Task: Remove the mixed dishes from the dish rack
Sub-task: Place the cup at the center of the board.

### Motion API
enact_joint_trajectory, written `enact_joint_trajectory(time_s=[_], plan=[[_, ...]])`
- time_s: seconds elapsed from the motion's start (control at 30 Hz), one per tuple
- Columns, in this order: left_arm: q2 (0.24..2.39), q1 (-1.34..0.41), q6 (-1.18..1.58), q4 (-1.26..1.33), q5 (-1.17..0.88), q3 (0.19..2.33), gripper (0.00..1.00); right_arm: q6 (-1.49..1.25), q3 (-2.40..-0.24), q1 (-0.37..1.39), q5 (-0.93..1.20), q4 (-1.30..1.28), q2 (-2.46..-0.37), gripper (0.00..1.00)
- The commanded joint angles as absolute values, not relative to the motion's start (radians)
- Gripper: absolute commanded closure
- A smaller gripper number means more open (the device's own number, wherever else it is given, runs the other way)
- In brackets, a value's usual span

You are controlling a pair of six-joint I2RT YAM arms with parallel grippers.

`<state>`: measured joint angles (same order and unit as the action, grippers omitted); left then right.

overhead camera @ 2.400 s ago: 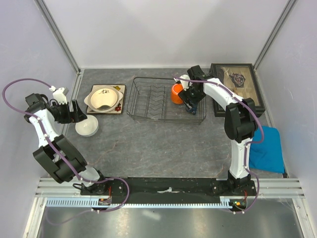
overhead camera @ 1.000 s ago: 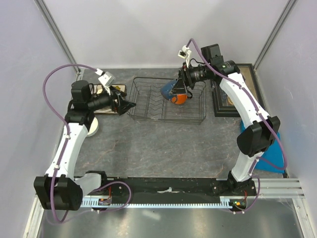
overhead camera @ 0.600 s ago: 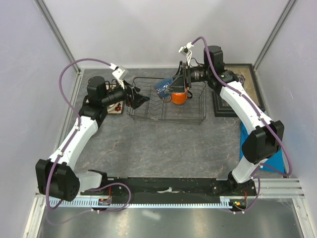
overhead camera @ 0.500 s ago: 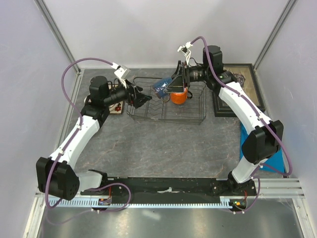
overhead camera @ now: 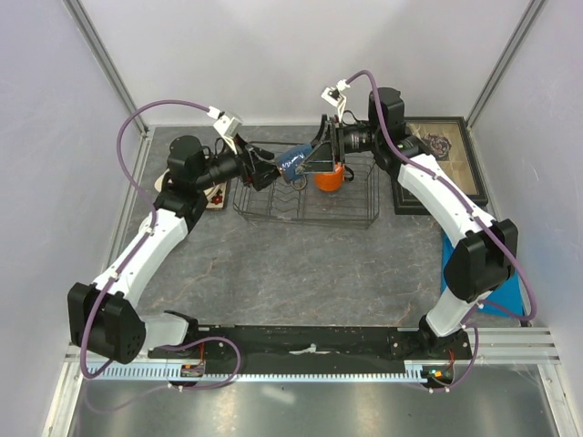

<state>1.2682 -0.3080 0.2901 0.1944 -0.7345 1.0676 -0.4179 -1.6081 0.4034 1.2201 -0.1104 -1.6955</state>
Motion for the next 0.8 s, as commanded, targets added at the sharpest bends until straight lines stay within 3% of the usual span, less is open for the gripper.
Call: enact_joint_trajectory(time_s=[0.0, 0.23, 0.43, 0.63, 0.77], plan=[[1.292, -0.342, 0.348, 0.288, -0.726, 1.106, 0.22, -0.455, -1.591, 0.423, 1.272, -0.008, -1.649, 0.66], [1.308, -0.368, 0.376, 0.347, -0.724, 1.104, 0.36, -0.742, -1.46, 0.433, 1.29, 0.394, -1.614, 0.66], [1.304, -0.368, 0.387, 0.359, -0.744, 1.098, 0.52, -0.787, -1.44, 0.437, 1.305, 0.446, -1.626, 0.62], [1.278, -0.37, 0.382, 0.36, -0.75, 1.077, 0.96, -0.782, -1.434, 0.44, 1.315, 0.443, -1.634, 0.45], [1.253, -0.37, 0.371, 0.357, -0.747, 1.057, 0.99, -0.773, -1.43, 0.44, 1.318, 0.437, -1.637, 0.31]])
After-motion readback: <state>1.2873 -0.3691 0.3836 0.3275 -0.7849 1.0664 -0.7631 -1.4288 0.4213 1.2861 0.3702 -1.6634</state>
